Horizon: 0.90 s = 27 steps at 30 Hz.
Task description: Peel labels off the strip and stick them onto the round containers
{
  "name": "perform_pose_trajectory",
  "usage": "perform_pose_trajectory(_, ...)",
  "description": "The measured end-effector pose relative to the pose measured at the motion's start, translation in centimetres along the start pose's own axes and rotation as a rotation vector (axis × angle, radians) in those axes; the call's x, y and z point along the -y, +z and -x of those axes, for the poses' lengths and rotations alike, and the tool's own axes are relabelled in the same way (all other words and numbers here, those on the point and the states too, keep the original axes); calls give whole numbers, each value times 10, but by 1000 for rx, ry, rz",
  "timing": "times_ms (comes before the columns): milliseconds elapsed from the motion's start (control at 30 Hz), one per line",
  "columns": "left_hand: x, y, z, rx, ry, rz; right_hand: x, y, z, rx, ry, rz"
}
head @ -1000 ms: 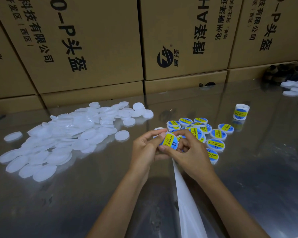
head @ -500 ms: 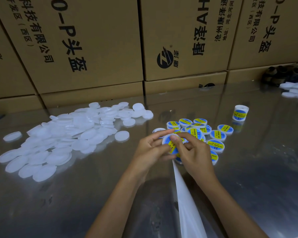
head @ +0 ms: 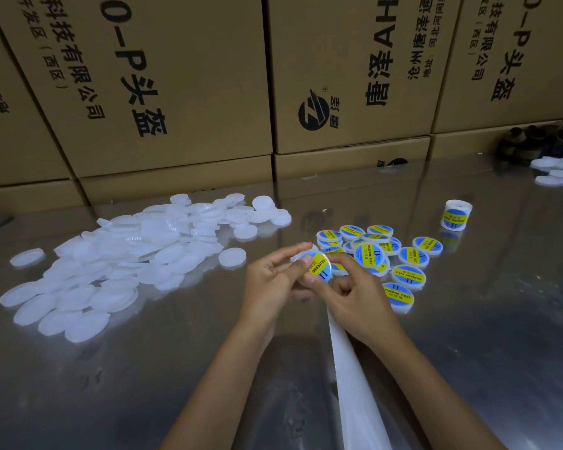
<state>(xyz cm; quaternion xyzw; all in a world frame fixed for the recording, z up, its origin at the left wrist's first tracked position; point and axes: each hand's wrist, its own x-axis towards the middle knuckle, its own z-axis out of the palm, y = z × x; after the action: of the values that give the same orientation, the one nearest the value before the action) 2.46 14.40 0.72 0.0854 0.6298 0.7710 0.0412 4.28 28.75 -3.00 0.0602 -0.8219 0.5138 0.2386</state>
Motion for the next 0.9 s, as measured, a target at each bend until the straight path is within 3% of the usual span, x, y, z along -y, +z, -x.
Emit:
perform_pose_trajectory(133,-2,2,0,-26,-1,25,0,-3,1,-48,-60,207)
perform_pose_trajectory(333,-4,2,0,3,-15,93,2,0,1,-125,-104,249)
perform_pose_trajectory(667,-1,5,-3,220,-37,128,4,-6,-8,-77,165,-226)
perform_pose_trajectory(800,-3,3,-3,171,-11,138,10,-9,-6,19,246,-408)
perform_pose_trajectory(900,-3,3,-3,81,5,116,14,-10,-5,105,218,-379)
